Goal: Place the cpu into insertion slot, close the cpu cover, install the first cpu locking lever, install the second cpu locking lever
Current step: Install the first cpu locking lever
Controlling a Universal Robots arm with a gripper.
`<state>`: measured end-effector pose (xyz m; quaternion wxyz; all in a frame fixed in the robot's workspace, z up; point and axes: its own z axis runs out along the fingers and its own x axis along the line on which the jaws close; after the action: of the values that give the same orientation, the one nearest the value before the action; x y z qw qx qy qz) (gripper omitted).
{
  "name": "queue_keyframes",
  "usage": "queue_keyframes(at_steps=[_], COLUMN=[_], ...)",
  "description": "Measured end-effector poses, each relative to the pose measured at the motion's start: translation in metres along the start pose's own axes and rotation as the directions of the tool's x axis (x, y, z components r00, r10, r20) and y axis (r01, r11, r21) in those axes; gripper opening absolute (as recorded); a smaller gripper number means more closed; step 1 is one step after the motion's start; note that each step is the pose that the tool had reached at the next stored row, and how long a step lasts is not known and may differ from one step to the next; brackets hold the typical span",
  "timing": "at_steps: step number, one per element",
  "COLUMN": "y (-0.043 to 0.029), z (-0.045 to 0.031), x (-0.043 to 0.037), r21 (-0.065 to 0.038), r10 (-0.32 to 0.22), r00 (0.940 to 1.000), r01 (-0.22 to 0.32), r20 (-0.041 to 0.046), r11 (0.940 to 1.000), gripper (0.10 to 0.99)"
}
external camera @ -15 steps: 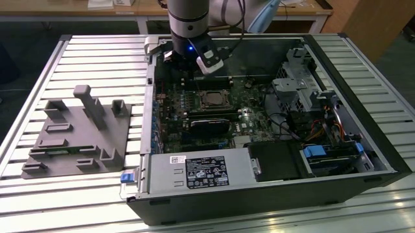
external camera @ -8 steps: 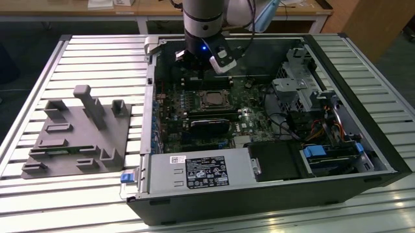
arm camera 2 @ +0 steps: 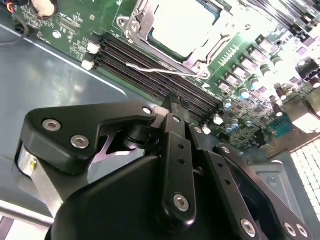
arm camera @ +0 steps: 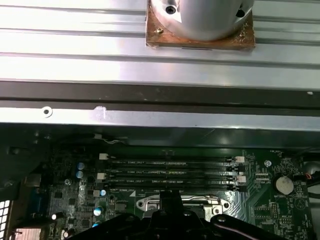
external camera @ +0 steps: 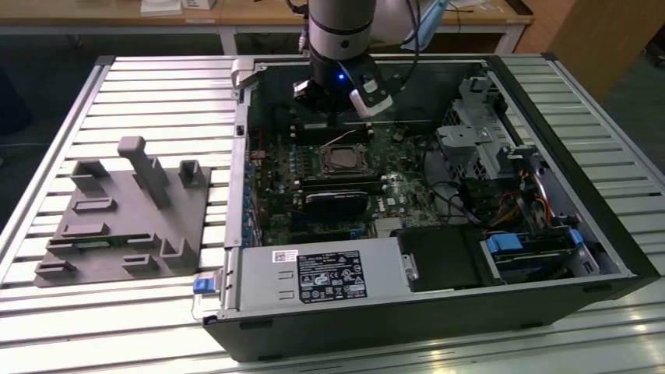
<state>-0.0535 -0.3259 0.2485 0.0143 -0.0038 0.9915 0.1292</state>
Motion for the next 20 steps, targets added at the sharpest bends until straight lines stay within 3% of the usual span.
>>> queue_keyframes(at_steps=[6,10,13,16,20], y=[0.0001,-0.0004,-0.0008,-0.0014,-0.0026], z=[0.0004,0.0017,0.0032,0.0056,0.0102], x=[-0.0002,0.0,0.0,0.0001,-0.0001], r21=[0.003,0.034,0.048,0.056,0.058], r10=[0.0,0.01,0.02,0.029,0.039], r00=[1.0,0.9997,0.9992,0.9986,0.9979], r01=[0.0,-0.011,-0.022,-0.031,-0.042], r20=[0.0013,0.0202,0.0357,0.0451,0.0511], r11=[1.0,0.9994,0.9986,0.998,0.9975], gripper=[0.106,0.106,0.106,0.106,0.106])
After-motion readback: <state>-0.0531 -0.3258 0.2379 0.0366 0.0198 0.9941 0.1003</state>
